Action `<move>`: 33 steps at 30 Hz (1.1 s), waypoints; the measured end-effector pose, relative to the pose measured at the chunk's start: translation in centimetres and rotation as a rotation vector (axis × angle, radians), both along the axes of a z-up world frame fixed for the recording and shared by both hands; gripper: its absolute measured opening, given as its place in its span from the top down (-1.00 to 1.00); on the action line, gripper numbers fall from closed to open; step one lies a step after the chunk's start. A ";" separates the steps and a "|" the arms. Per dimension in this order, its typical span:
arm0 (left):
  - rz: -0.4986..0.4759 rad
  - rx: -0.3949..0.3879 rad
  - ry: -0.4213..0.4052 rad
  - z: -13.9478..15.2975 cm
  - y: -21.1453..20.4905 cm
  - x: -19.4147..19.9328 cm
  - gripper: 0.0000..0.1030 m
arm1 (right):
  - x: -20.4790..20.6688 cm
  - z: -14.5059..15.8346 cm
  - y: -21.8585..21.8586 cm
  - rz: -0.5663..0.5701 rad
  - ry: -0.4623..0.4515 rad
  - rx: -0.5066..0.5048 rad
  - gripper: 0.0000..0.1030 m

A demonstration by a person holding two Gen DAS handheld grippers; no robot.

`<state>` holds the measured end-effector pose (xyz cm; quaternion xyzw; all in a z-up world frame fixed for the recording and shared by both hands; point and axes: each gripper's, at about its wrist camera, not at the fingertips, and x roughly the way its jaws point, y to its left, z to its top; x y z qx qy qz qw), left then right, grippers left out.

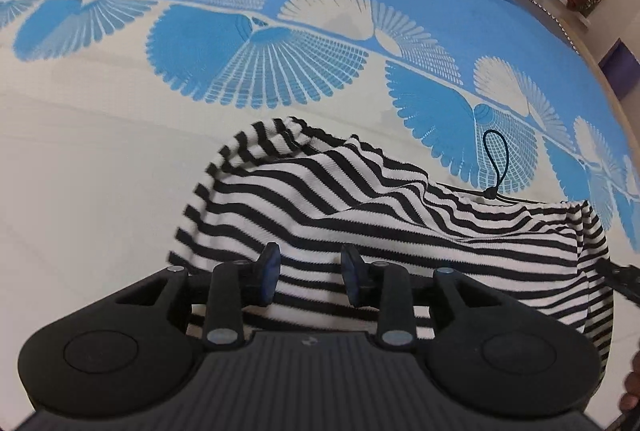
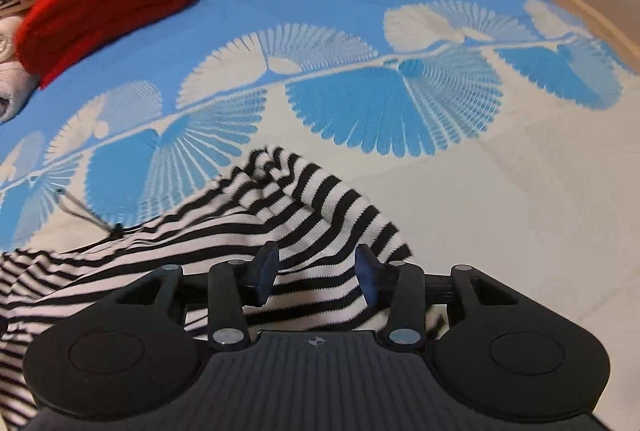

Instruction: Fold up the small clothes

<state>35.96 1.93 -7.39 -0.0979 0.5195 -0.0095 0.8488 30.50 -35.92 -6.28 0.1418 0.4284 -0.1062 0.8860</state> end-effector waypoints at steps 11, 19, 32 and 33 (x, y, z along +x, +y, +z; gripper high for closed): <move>-0.051 0.259 -0.196 5.5 0.2 -6.3 0.30 | -7.6 6.8 -0.3 0.097 -0.203 -0.142 0.08; 0.017 0.211 -0.334 8.2 0.3 -15.1 0.30 | -15.5 10.1 -1.7 0.135 -0.351 -0.156 -0.03; 0.036 0.152 -0.158 0.8 1.0 -17.8 0.29 | -20.0 6.3 -2.7 -0.013 -0.298 -0.105 -0.06; 0.066 0.111 -0.135 0.6 1.7 -17.7 0.29 | -20.1 6.3 -2.6 -0.001 -0.297 -0.117 -0.06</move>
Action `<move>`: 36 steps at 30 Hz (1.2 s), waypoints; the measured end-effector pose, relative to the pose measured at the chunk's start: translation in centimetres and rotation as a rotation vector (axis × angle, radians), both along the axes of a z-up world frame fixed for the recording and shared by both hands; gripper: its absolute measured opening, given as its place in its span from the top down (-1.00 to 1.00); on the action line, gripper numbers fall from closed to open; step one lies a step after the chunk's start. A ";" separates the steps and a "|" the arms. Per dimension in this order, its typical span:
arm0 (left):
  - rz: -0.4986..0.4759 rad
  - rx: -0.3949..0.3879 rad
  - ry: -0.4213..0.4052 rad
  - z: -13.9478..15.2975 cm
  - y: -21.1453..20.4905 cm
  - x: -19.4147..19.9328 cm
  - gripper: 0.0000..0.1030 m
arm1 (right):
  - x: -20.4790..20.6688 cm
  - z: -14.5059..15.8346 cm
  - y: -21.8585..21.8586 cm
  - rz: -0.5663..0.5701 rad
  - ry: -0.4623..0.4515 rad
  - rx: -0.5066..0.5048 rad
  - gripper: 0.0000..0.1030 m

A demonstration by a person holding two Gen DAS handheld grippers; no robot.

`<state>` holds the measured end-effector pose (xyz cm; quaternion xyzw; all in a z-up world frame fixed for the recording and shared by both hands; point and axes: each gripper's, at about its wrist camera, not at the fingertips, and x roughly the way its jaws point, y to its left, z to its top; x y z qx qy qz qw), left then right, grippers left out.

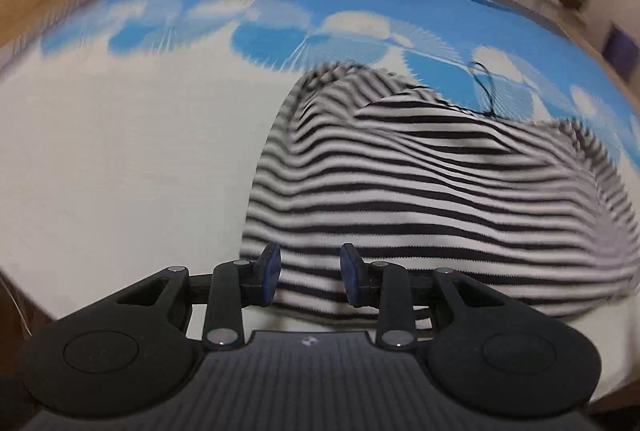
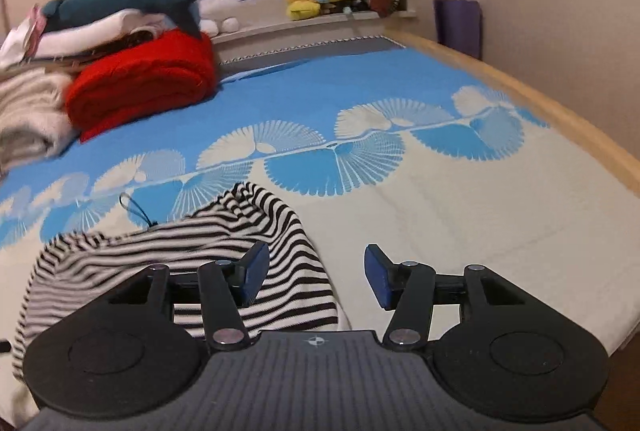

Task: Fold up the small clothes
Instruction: 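Grasp the striped hoodie side with the left gripper and lift it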

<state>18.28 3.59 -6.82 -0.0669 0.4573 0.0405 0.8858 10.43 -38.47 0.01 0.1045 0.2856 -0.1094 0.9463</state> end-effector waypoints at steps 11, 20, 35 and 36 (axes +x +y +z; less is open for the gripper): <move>0.073 -0.091 0.069 -0.9 2.6 0.8 0.29 | -0.1 -1.1 0.1 0.011 0.039 -0.030 -0.11; 0.288 -0.405 0.161 -2.8 8.7 1.6 0.14 | -0.3 -1.5 -1.6 -0.044 0.046 0.010 -0.13; 0.312 -0.366 0.219 -5.0 6.9 3.0 0.11 | -0.2 -1.7 -3.1 -0.071 0.052 0.076 -0.18; 0.307 -0.346 0.208 -5.0 6.7 3.1 0.53 | -0.3 -1.7 -3.1 -0.071 0.052 0.076 -0.18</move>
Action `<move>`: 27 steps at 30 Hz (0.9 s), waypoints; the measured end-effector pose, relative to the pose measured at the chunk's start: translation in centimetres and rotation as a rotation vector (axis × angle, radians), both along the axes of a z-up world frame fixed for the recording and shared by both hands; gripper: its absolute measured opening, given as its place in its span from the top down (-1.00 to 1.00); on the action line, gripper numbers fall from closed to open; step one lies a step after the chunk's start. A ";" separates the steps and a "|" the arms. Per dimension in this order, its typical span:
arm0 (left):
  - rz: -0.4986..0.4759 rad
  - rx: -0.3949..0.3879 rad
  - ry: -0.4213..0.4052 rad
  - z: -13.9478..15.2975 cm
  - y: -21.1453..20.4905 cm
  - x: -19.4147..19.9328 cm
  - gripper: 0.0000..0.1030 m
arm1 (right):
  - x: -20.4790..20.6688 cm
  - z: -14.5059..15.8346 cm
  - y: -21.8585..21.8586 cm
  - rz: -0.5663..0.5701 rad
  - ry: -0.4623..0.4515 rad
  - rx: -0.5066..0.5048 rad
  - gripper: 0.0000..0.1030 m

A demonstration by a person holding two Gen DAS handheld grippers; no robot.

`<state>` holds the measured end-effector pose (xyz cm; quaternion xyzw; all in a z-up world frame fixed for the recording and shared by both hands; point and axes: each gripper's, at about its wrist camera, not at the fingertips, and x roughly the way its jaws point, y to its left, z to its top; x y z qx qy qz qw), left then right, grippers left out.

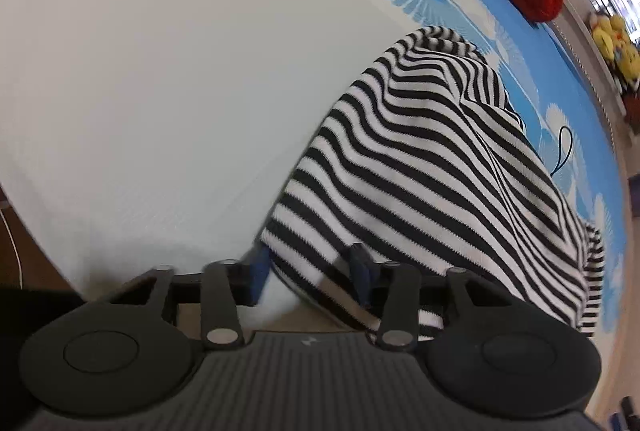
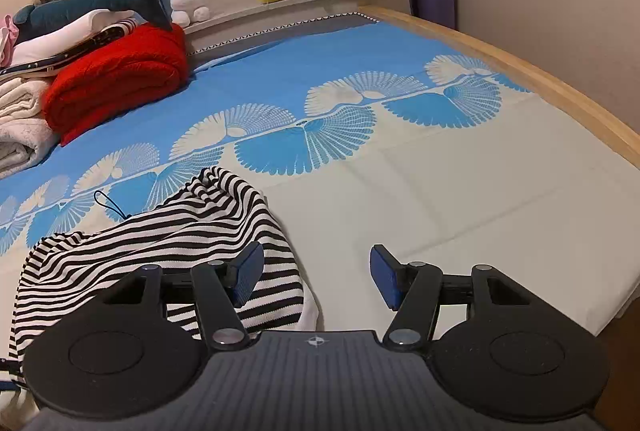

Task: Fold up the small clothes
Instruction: 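Grasp the striped hoodie side with the left gripper and lift it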

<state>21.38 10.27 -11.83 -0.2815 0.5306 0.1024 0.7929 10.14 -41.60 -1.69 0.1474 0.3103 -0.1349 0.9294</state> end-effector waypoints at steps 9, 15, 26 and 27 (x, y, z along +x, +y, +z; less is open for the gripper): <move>-0.043 0.134 -0.184 4.5 0.6 -2.4 0.92 | -0.6 0.2 0.1 -0.011 -0.006 0.008 -0.20; -0.062 0.331 -0.197 6.0 2.4 -4.5 0.92 | 0.4 0.2 0.9 -0.011 -0.001 -0.009 -0.20; -0.206 0.549 -0.295 9.9 -2.7 -5.8 0.92 | -0.9 1.2 -3.6 -0.212 -0.045 0.049 -0.20; -0.223 0.572 -0.308 10.8 -3.9 -5.7 0.93 | -1.1 1.0 -4.3 -0.232 -0.041 0.070 -0.20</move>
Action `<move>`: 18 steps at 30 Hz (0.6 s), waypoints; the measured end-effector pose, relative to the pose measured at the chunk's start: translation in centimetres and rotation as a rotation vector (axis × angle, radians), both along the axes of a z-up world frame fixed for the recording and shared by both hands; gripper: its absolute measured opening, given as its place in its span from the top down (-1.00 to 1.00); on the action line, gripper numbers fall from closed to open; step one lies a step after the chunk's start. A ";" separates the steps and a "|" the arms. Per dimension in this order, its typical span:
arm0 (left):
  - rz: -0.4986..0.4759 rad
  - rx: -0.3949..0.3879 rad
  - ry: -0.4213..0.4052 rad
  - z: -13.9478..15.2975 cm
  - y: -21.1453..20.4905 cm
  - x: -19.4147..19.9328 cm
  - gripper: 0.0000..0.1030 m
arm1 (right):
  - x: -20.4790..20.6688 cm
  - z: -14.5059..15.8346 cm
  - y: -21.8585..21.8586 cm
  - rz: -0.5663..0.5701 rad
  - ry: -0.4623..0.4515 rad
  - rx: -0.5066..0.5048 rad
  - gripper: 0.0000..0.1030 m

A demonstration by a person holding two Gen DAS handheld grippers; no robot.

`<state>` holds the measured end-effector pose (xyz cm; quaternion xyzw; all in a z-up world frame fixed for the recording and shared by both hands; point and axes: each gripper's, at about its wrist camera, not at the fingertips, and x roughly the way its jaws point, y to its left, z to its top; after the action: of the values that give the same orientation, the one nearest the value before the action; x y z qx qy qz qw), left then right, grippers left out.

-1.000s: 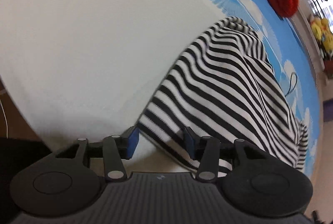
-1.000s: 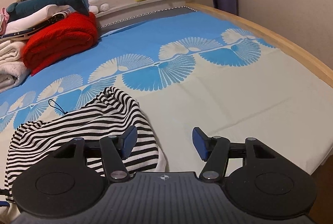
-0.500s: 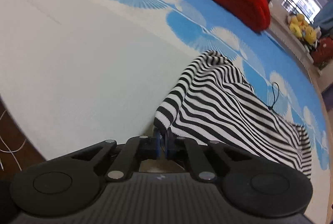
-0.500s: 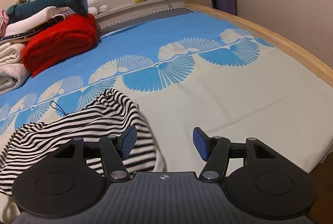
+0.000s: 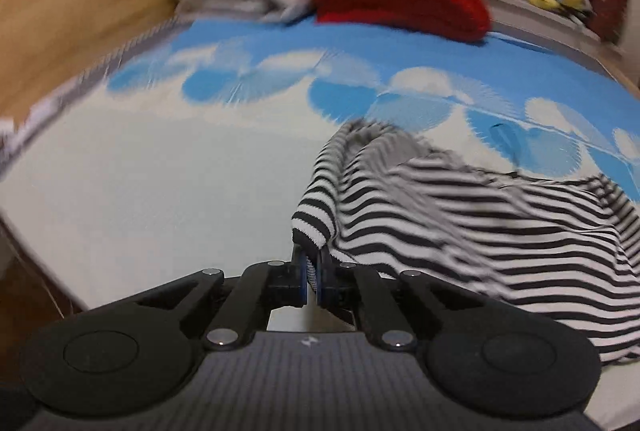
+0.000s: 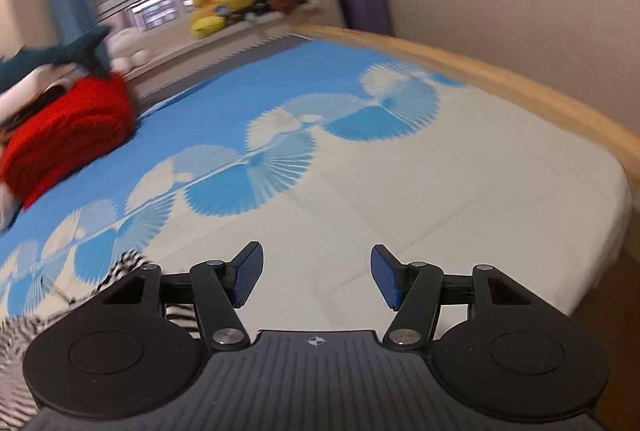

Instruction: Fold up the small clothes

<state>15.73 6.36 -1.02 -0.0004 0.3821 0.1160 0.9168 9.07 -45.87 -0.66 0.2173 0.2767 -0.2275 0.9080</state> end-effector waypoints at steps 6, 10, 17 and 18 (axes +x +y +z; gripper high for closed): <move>-0.175 0.067 -0.125 6.7 -10.9 0.7 0.93 | -0.7 0.1 -3.0 -0.049 -0.020 -0.017 -0.20; -0.397 0.088 -0.185 8.0 -22.0 -0.4 0.93 | -1.5 0.2 -4.5 -0.047 -0.050 -0.041 -0.20; -0.778 0.059 0.000 -1.6 -37.0 -2.8 0.88 | -2.0 -0.5 -6.5 -0.017 -0.045 -0.048 -0.20; -0.829 0.030 0.075 -3.2 -37.9 -2.8 0.85 | -2.0 -0.6 -6.8 -0.018 -0.047 -0.034 -0.20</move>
<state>12.93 -31.51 -4.17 0.1710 0.3813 -0.2574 0.8713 7.09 -52.69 -1.26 0.2096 0.2494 -0.2353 0.9157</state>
